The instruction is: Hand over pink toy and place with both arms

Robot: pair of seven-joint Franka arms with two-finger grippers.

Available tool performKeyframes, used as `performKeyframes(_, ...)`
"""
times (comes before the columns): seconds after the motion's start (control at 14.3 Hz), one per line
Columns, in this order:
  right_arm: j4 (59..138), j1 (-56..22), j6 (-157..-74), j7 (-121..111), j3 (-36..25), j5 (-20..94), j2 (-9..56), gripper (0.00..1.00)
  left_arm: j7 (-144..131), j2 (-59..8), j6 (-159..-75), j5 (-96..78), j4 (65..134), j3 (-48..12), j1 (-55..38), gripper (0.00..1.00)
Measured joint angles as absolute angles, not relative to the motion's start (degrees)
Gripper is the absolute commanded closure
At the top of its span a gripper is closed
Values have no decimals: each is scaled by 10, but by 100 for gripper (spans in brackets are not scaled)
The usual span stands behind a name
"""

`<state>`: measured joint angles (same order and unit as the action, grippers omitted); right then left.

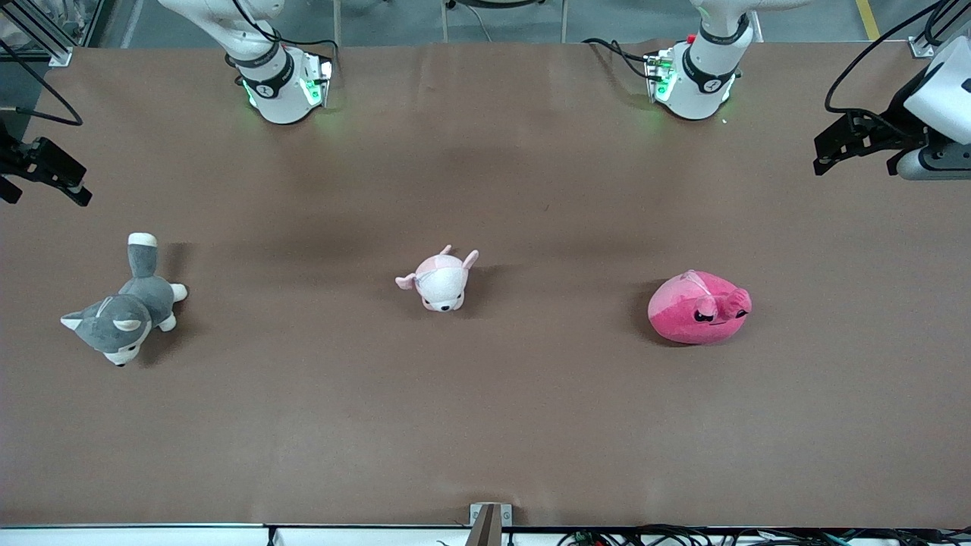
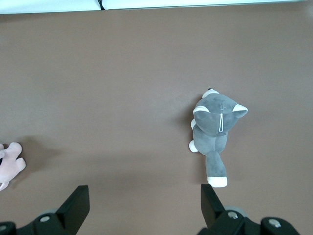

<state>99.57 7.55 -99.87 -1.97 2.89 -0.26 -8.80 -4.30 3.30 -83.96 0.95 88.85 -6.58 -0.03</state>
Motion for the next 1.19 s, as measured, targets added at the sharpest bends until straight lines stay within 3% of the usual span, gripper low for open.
performKeyframes(0.7,995,75,-999,-20,29,-3,-88,0,-43,30,-840,10,886,-64,2,0)
performKeyframes(1.19,991,75,-1001,-20,29,-1,-88,0,-66,-9,-848,8,887,-63,3,0)
